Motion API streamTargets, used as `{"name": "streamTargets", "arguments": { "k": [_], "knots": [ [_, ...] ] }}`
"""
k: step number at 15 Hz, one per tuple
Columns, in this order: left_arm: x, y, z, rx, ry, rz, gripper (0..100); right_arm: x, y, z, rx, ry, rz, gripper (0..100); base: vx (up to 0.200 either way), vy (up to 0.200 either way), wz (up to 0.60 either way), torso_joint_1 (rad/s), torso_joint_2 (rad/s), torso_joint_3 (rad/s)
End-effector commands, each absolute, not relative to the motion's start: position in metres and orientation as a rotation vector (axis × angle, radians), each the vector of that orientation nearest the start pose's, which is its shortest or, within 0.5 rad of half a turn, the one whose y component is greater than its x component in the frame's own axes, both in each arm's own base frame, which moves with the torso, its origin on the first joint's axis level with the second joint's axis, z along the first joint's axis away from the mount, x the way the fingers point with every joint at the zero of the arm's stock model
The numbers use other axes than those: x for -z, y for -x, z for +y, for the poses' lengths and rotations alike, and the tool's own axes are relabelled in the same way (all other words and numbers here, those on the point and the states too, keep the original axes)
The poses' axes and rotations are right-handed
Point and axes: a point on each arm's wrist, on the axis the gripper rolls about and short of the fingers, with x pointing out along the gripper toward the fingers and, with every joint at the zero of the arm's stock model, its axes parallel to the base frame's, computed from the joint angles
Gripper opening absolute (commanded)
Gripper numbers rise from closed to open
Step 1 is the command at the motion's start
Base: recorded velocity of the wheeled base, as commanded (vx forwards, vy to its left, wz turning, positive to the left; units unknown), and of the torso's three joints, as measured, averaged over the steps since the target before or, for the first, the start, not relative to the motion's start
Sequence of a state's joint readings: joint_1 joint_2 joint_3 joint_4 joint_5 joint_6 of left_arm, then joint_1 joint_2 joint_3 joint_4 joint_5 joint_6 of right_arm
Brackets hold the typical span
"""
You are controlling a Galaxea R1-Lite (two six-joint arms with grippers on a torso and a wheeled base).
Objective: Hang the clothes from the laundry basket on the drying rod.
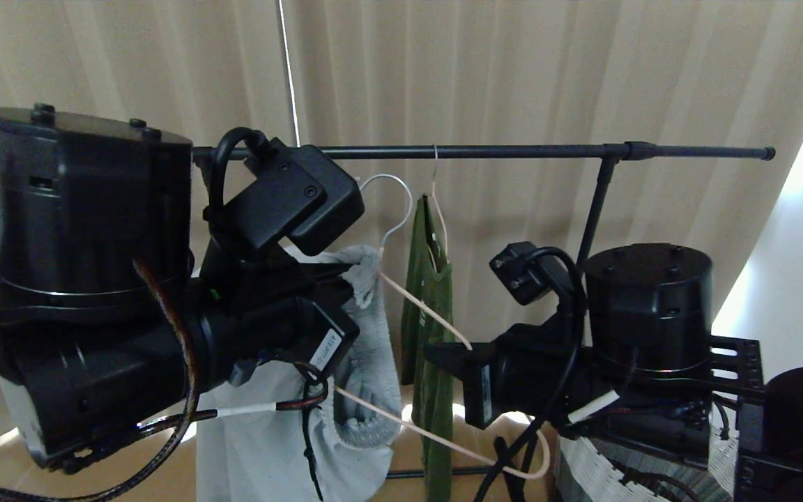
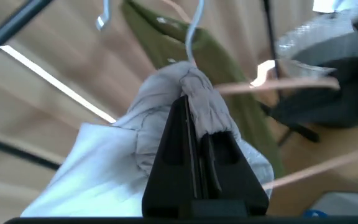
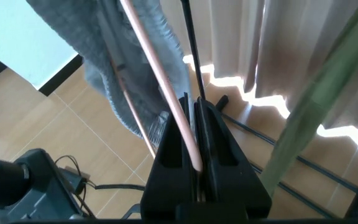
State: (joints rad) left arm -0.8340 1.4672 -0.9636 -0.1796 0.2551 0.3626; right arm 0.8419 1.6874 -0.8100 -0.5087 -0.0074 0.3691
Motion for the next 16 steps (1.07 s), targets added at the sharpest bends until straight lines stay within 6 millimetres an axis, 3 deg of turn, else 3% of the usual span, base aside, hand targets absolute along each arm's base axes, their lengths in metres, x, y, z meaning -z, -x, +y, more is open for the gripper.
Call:
{"name": "streamTargets", "arguments": {
  "k": [1, 3, 4, 10, 16],
  "knots": [
    [-0.247, -0.168, -0.178, 0.653, -0.513, 0.168, 0, -0.189, -0.187, 0.208, -0.759, -0.197, 0.442, 0, 0.000, 0.000, 0.00, 0.000, 0.00, 0.000],
    [-0.245, -0.166, -0.177, 0.672, -0.514, 0.166, 0, -0.190, -0.184, 0.204, -0.762, -0.184, 0.431, 0, 0.000, 0.000, 0.00, 0.000, 0.00, 0.000],
    [-0.244, -0.166, -0.177, 0.672, -0.515, 0.169, 100, -0.191, -0.183, 0.203, -0.762, -0.183, 0.429, 0, 0.000, 0.000, 0.00, 0.000, 0.00, 0.000],
    [-0.243, -0.161, -0.171, 0.666, -0.492, 0.120, 100, -0.198, -0.186, 0.194, -0.743, -0.180, 0.394, 0, 0.000, 0.000, 0.00, 0.000, 0.00, 0.000],
    [-0.235, -0.132, -0.143, 0.779, -0.469, 0.064, 100, -0.207, -0.194, 0.167, -0.658, -0.168, 0.358, 0, 0.000, 0.000, 0.00, 0.000, 0.00, 0.000]
  ]
}}
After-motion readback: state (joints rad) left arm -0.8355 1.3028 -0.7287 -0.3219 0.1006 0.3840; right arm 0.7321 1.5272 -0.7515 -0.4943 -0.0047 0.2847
